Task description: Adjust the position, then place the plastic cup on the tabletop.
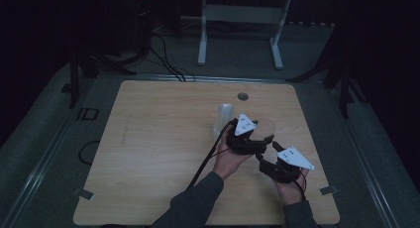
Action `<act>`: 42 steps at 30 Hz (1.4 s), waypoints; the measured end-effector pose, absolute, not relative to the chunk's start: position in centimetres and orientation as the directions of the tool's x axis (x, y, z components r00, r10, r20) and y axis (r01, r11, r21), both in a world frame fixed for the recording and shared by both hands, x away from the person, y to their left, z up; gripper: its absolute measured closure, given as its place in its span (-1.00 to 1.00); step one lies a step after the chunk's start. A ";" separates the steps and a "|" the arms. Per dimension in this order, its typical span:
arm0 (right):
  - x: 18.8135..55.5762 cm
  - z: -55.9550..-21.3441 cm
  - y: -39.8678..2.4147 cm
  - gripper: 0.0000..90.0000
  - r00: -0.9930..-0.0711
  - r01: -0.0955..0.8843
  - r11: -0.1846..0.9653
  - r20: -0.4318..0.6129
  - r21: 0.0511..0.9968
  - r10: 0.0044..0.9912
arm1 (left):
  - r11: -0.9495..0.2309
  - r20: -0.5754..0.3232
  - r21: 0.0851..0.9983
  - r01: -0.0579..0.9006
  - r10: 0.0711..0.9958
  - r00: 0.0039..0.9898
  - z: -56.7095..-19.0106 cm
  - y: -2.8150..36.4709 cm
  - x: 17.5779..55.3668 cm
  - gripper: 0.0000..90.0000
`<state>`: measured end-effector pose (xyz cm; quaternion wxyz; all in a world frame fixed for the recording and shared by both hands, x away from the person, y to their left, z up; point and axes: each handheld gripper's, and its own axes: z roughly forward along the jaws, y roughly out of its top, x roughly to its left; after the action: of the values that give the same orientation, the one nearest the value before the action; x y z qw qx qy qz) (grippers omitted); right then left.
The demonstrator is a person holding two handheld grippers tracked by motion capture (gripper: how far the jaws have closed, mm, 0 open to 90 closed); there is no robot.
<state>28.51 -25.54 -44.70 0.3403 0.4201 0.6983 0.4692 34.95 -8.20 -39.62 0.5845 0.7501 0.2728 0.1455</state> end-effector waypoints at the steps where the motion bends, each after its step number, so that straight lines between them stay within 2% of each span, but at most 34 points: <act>1: 28.5 -44.7 -25.7 -0.33 -0.416 0.270 0.203 -0.076 0.941 0.906 | -0.168 -0.095 0.957 0.235 0.585 0.806 -39.6 -8.2 34.9 -0.37; 14: 28.4 -44.9 -27.1 -0.32 -0.385 0.289 0.188 -0.067 0.939 0.921 | -0.180 -0.053 0.962 0.207 0.618 0.785 -40.1 -7.8 34.6 -0.37; 42: 28.7 -45.1 -28.1 -0.32 -0.342 0.303 0.164 -0.054 0.939 0.938 | -0.175 -0.038 0.966 0.189 0.632 0.774 -40.8 -7.4 34.1 -0.37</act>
<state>28.70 -28.13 -45.08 0.3471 0.4567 0.6794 0.4576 34.08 -7.37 -40.78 0.5798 0.7423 0.2765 0.1906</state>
